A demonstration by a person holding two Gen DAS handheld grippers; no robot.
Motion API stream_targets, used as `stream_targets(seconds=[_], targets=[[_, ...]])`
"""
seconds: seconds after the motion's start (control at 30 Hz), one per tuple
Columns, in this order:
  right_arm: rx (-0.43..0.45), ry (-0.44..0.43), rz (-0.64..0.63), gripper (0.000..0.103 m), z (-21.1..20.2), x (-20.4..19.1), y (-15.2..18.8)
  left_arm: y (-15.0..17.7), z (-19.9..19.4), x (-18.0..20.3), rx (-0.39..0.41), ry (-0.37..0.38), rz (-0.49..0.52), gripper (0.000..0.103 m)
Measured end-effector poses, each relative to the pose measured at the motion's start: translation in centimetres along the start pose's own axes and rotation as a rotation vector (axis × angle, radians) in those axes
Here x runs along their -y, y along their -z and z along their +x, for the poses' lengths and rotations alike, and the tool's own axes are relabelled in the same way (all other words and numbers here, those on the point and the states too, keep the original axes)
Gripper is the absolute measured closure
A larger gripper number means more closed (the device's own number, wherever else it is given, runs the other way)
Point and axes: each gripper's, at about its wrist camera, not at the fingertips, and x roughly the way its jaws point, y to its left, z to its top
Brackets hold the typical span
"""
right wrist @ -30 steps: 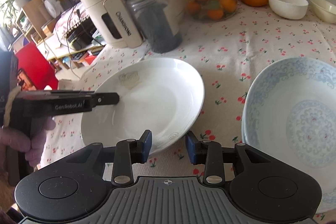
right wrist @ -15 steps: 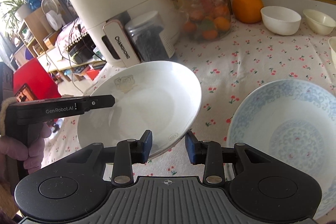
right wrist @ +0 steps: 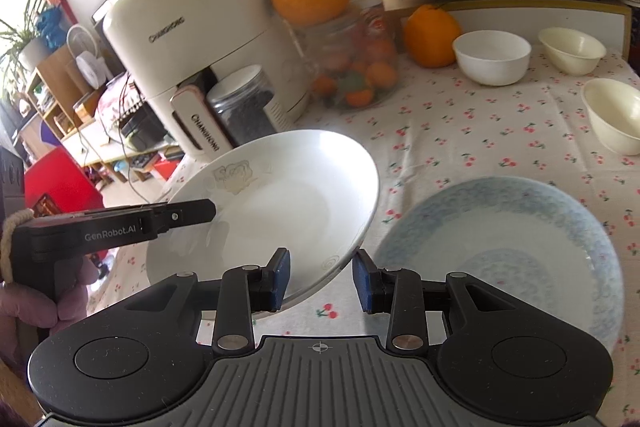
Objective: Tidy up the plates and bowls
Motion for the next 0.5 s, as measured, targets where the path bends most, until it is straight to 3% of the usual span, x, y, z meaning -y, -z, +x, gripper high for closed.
stream_targets(seconds=[0.5], targets=[[0.034,0.046,0.047,0.069,-3.0,4.8,0.0,-0.5,1.4,4.7,-0.008,0.062,0.076,0.079]])
